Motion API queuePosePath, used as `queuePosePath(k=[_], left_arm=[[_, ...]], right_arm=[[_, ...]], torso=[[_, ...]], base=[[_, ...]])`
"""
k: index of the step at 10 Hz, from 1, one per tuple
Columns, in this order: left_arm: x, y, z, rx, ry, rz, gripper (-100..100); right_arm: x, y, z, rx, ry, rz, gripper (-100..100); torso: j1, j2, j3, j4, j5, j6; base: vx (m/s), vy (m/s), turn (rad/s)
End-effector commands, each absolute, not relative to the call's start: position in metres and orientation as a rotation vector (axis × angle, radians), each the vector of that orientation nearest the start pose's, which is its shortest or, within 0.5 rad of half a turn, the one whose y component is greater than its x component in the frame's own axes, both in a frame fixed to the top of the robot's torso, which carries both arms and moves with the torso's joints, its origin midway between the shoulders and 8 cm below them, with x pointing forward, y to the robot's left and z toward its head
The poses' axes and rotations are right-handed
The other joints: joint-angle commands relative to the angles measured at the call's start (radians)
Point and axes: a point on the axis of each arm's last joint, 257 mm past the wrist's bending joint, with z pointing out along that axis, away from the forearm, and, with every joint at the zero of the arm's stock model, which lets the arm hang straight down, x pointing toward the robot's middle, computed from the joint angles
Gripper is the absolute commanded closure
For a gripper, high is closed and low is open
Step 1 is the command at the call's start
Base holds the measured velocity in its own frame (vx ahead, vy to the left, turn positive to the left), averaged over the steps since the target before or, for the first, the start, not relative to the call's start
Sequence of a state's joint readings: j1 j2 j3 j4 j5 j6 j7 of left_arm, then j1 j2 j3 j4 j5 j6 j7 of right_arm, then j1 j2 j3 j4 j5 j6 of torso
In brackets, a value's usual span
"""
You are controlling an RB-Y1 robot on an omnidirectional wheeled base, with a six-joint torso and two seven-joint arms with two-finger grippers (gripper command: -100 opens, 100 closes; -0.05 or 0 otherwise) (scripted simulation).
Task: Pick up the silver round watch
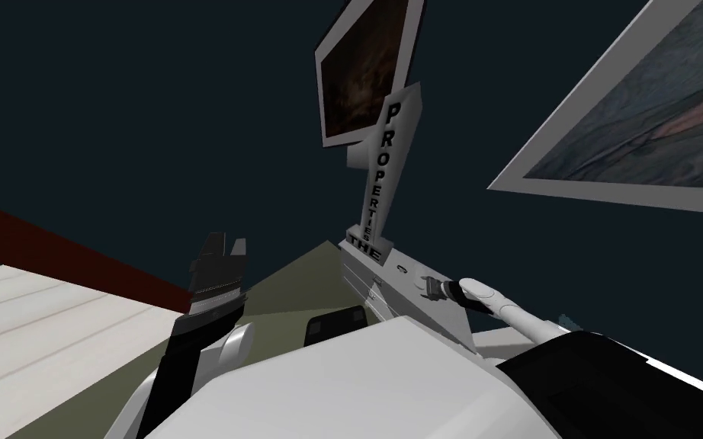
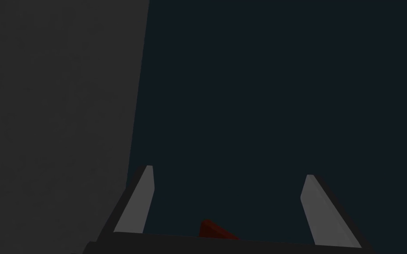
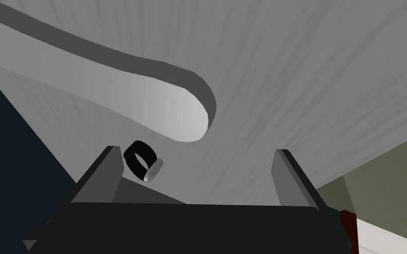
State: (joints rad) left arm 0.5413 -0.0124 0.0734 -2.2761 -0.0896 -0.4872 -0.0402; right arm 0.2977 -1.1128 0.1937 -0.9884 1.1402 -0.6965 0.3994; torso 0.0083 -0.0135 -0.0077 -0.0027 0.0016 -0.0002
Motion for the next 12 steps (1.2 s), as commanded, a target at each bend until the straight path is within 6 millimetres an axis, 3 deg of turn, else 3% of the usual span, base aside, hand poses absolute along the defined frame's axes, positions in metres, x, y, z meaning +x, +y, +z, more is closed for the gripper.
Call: queuePosePath(k=[1,2,3,7,9,10,11,12], left_arm=[[0.34,0.3,0.007,-0.628,0.7,-1.107,0],[0.34,0.3,0.007,-0.628,0.7,-1.107,0],[0.34,0.3,0.007,-0.628,0.7,-1.107,0],[0.34,0.3,0.007,-0.628,0.7,-1.107,0],[0.34,0.3,0.007,-0.628,0.7,-1.107,0],[0.34,0.3,0.007,-0.628,0.7,-1.107,0],[0.34,0.3,0.007,-0.628,0.7,-1.107,0],[0.34,0.3,0.007,-0.628,0.7,-1.107,0]], right_arm=[[0.215,-0.608,-0.432,-1.201,2.445,-0.195,-100],[0.201,-0.625,-0.433,-1.232,2.486,-0.221,-100],[0.2,-0.626,-0.433,-1.231,2.488,-0.222,-100],[0.147,-0.673,-0.434,-1.317,2.629,-0.284,-100],[0.127,-0.681,-0.437,-1.341,2.673,-0.283,-100],[0.134,-0.679,-0.434,-1.334,2.659,-0.284,-100],[0.133,-0.679,-0.434,-1.335,2.661,-0.284,0],[0.129,-0.682,-0.437,-1.298,2.681,-0.287,-100]], torso=[[0.0,0.0,0.0,0.0,0.0,0.0],[-0.001,0.003,0.001,0.0,0.0,0.002],[-0.002,0.005,0.003,0.001,0.0,0.001],[-0.001,0.004,0.002,0.001,-0.001,0.0],[-0.003,0.001,0.001,0.001,-0.002,-0.001],[-0.003,0.003,0.002,0.001,-0.002,0.0],[-0.006,0.008,0.004,0.002,-0.003,0.0],[-0.008,0.011,0.006,0.003,-0.003,0.0]], base=[[0.161,0.069,0.073],[0.119,0.06,0.159],[0.082,0.04,0.081],[0.141,0.065,0.175],[0.14,0.084,0.14],[0.048,0.039,0.013],[0.011,0.007,-0.002],[-0.049,-0.013,0.195]])
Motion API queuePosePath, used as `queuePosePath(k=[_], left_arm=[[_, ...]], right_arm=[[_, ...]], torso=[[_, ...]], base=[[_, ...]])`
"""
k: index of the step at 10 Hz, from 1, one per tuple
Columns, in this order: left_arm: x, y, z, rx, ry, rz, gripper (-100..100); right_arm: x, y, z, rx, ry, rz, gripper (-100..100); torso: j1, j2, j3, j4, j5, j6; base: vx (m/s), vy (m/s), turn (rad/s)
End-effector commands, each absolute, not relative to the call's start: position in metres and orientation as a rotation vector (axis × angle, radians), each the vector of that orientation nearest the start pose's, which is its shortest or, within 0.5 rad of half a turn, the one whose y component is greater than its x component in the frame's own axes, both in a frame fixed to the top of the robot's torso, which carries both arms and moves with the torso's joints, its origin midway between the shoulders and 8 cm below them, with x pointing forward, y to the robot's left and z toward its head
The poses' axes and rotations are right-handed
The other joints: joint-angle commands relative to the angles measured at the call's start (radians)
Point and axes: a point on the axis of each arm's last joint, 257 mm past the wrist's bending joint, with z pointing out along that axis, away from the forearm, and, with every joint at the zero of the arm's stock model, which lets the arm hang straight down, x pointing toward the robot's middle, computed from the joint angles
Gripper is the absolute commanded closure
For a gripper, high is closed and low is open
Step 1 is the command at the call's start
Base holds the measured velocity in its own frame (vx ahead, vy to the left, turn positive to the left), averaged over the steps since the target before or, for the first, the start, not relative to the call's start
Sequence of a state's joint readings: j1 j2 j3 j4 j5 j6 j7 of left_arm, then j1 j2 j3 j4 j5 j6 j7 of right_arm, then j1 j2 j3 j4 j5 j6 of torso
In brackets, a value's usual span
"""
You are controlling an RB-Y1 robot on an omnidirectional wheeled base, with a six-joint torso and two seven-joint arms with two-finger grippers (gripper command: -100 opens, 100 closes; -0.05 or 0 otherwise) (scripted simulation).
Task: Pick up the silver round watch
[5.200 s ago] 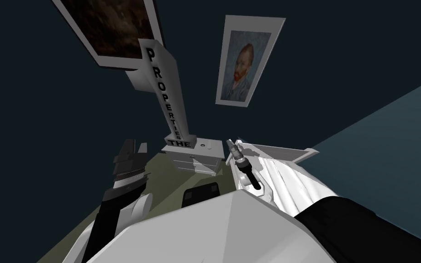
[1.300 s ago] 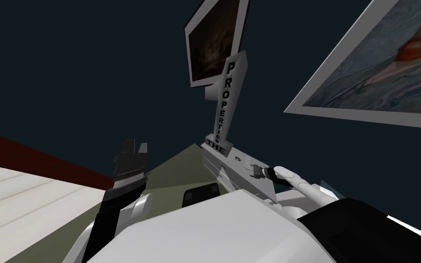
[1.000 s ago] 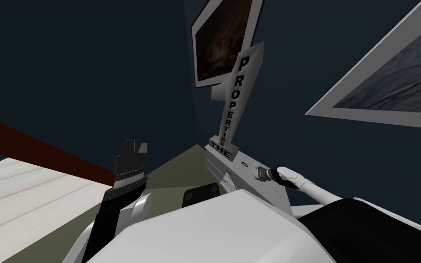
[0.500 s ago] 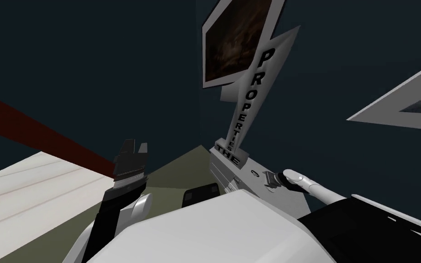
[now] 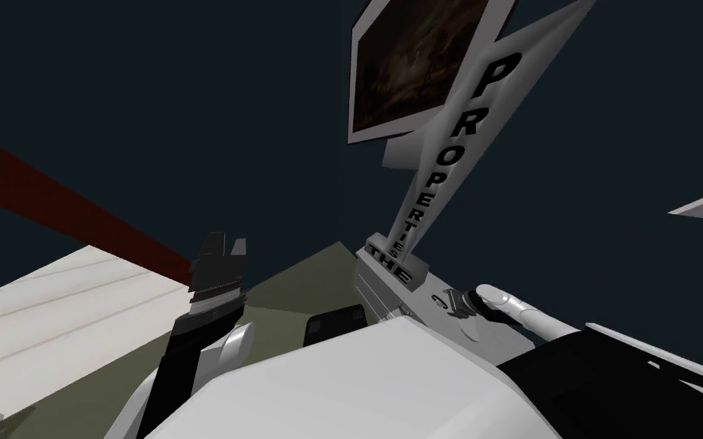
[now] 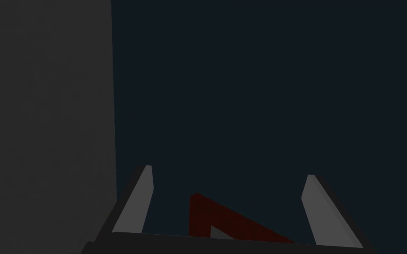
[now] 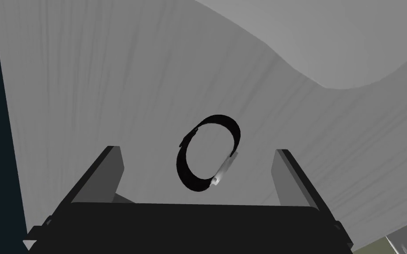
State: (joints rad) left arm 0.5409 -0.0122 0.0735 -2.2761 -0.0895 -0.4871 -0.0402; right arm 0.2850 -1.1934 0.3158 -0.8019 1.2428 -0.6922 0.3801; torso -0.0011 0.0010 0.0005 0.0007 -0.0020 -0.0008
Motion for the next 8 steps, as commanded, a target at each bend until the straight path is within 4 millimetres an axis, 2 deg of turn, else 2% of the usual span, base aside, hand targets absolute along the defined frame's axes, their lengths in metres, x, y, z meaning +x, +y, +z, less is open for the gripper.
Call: queuePosePath(k=[1,4,8], left_arm=[[0.34,0.3,0.007,-0.628,0.7,-1.107,0],[0.341,0.3,0.007,-0.628,0.7,-1.107,0],[0.341,0.3,0.007,-0.628,0.7,-1.107,0]], right_arm=[[0.125,-0.684,-0.439,-1.26,2.7,-0.29,-100],[0.114,-0.69,-0.446,-1.148,2.756,-0.301,-100],[0.093,-0.698,-0.457,-0.959,2.84,-0.32,-100]], torso=[[0.0,0.0,0.0,0.0,0.0,0.0],[-0.002,0.008,0.005,0.002,0.0,0.001],[-0.001,0.008,0.005,0.002,0.0,0.001]], base=[[-0.128,-0.037,0.326],[-0.152,-0.025,0.284],[-0.159,-0.008,0.318]])
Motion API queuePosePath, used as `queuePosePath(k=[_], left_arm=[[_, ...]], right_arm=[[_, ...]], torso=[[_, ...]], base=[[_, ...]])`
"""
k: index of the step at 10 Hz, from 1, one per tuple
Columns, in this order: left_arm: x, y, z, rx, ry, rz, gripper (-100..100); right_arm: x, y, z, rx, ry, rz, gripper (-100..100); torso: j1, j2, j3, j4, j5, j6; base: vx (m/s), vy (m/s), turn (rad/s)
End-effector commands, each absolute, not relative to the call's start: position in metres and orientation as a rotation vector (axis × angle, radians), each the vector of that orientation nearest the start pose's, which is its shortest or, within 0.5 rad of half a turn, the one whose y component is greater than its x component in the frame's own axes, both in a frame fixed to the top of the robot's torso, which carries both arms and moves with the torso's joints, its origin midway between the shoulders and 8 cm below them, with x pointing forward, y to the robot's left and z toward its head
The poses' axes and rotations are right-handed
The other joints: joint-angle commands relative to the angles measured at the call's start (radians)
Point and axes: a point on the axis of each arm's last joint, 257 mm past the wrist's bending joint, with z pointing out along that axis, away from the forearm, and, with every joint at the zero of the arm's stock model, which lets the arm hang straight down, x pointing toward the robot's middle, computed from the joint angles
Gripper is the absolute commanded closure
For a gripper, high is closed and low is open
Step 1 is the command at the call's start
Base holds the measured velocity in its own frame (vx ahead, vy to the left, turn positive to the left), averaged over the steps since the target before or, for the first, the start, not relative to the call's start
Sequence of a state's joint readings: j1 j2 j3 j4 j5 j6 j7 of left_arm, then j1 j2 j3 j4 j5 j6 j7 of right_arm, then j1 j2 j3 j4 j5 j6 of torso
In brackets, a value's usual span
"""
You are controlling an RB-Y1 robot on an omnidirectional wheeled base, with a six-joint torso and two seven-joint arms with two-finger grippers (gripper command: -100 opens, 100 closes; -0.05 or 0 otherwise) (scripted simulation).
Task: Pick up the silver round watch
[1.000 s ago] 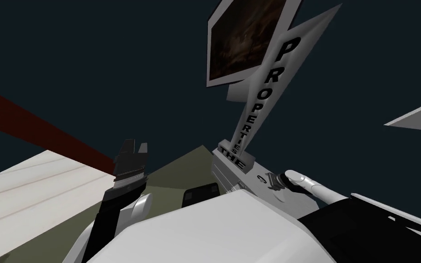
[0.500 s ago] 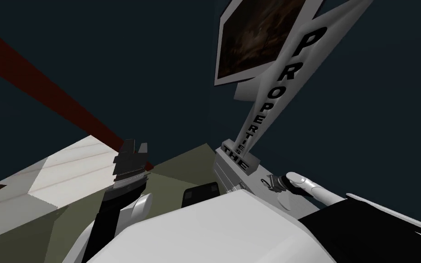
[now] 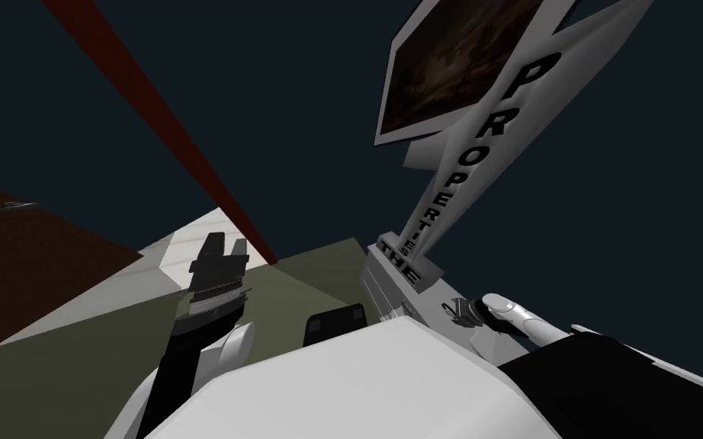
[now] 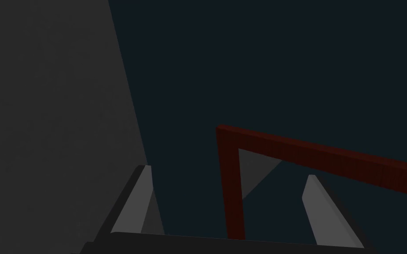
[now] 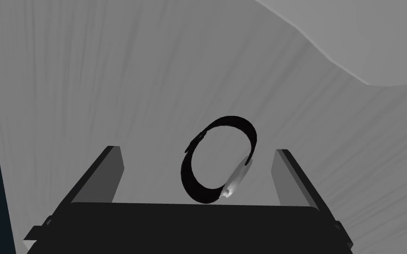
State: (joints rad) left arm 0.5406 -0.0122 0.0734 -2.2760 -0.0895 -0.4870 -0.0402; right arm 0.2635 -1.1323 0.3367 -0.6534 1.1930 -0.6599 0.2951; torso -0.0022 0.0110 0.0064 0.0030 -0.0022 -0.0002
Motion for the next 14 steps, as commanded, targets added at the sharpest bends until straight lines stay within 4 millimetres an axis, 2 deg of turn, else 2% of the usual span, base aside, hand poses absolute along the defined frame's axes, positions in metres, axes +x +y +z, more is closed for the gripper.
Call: queuePosePath(k=[1,2,3,7,8,9,14], left_arm=[[0.341,0.3,0.007,-0.628,0.7,-1.107,0],[0.34,0.3,0.007,-0.628,0.7,-1.107,0],[0.34,0.3,0.007,-0.628,0.7,-1.107,0],[0.34,0.3,0.007,-0.628,0.7,-1.107,0],[0.34,0.3,0.007,-0.628,0.7,-1.107,0],[0.34,0.3,0.007,-0.628,0.7,-1.107,0],[0.34,0.3,0.007,-0.628,0.701,-1.106,0]], right_arm=[[0.093,-0.698,-0.457,-0.959,2.84,-0.32,-100],[0.093,-0.697,-0.456,-0.972,2.834,-0.319,-100],[0.093,-0.697,-0.456,-0.968,2.836,-0.319,100],[0.093,-0.698,-0.456,-0.968,2.836,-0.32,100],[0.093,-0.698,-0.456,-0.968,2.836,-0.32,0],[0.097,-0.697,-0.455,-0.997,2.824,-0.316,100],[0.118,-0.688,-0.444,-1.186,2.738,-0.297,100]], torso=[[0.0,0.0,0.0,0.0,0.0,0.0],[-0.001,0.0,0.0,0.0,0.0,0.001],[-0.001,-0.005,-0.003,-0.001,0.0,0.002],[-0.001,-0.012,-0.006,-0.002,-0.001,0.001],[-0.001,-0.012,-0.007,-0.002,-0.001,0.001],[-0.001,-0.012,-0.007,-0.002,-0.001,0.001],[0.0,-0.022,-0.013,-0.005,0.0,0.001]], base=[[-0.176,-0.011,0.177],[-0.066,-0.005,0.008],[-0.013,0.0,-0.004],[-0.002,0.001,-0.002],[0.0,0.0,0.0],[0.083,-0.01,-0.229],[0.16,0.01,-0.293]])
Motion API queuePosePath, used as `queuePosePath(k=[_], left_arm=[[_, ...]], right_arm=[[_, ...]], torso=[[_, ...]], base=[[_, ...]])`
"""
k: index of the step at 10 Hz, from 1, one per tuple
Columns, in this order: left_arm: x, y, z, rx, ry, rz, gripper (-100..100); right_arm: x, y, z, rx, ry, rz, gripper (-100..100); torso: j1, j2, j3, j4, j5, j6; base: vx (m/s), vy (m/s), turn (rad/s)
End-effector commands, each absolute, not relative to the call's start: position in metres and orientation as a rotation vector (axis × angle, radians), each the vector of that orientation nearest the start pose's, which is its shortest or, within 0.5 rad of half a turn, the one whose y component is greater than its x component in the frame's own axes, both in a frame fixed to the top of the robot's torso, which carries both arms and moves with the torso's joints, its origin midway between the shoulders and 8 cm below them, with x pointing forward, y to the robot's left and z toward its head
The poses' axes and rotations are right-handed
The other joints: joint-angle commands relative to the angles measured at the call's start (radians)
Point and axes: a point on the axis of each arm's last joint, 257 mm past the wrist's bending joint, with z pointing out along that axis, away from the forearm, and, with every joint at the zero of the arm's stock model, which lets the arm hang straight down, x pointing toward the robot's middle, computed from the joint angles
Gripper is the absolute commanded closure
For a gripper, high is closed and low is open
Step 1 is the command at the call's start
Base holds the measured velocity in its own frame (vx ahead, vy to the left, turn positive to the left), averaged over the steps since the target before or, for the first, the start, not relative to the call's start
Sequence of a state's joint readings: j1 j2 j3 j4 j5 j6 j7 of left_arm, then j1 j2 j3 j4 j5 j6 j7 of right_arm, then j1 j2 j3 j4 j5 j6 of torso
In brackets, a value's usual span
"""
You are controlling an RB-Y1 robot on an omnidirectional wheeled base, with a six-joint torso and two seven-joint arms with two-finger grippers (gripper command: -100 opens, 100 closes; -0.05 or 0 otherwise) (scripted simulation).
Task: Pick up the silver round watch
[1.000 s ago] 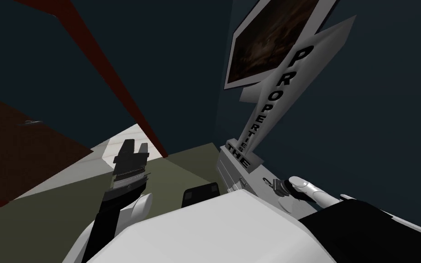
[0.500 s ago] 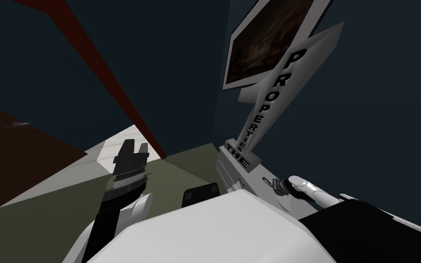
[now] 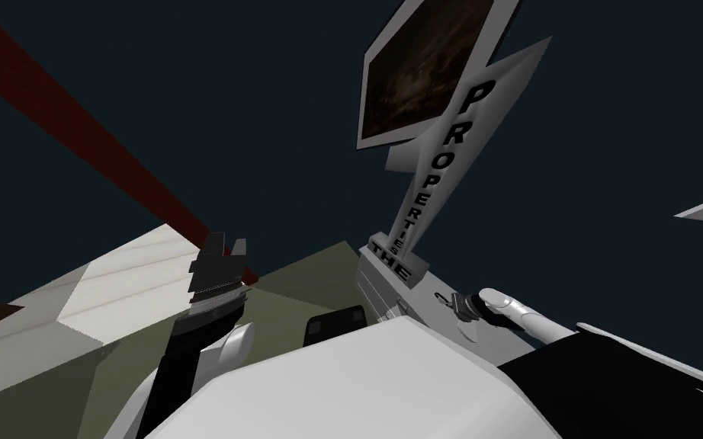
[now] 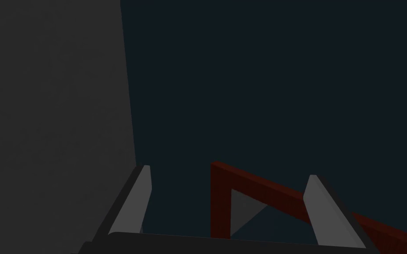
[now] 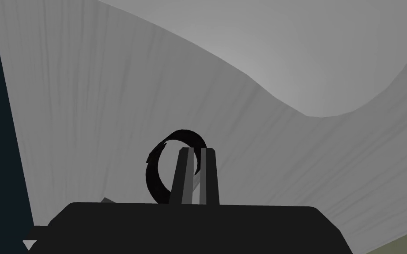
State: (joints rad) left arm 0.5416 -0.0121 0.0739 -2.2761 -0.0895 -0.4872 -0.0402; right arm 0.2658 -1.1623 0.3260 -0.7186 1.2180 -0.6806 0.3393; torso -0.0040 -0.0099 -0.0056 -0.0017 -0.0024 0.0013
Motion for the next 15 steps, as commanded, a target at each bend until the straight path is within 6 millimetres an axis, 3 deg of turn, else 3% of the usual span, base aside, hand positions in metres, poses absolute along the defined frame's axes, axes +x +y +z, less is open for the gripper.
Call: queuePosePath(k=[1,5,6,7,10,15], left_arm=[[0.34,0.3,0.007,-0.628,0.701,-1.106,0],[0.34,0.3,0.007,-0.628,0.7,-1.106,0],[0.34,0.3,0.007,-0.628,0.7,-1.107,0],[0.34,0.3,0.007,-0.628,0.7,-1.107,0],[0.34,0.3,0.007,-0.628,0.7,-1.107,0],[0.34,0.3,0.007,-0.628,0.7,-1.107,0]], right_arm=[[0.122,-0.686,-0.441,-1.223,2.719,-0.294,100],[0.131,-0.681,-0.435,-1.311,2.674,-0.286,100],[0.13,-0.68,-0.435,-1.315,2.673,-0.285,0],[0.13,-0.697,-0.422,-1.299,2.682,-0.33,-100],[0.124,-0.718,-0.403,-1.278,2.696,-0.381,-100],[0.11,-0.747,-0.373,-1.26,2.717,-0.444,-100]], torso=[[0.0,0.0,0.0,0.0,0.0,0.0],[0.002,0.0,0.0,0.0,0.0,-0.001],[0.001,0.004,0.002,0.001,0.0,-0.002],[0.0,0.006,0.004,0.001,-0.001,-0.002],[-0.004,0.008,0.005,0.002,-0.002,-0.002],[0.003,0.008,0.005,0.002,0.0,-0.002]], base=[[0.135,0.004,-0.299],[0.119,0.028,-0.219],[0.01,0.005,0.01],[0.022,-0.069,-0.038],[0.013,-0.031,-0.02],[0.006,0.059,-0.023]])
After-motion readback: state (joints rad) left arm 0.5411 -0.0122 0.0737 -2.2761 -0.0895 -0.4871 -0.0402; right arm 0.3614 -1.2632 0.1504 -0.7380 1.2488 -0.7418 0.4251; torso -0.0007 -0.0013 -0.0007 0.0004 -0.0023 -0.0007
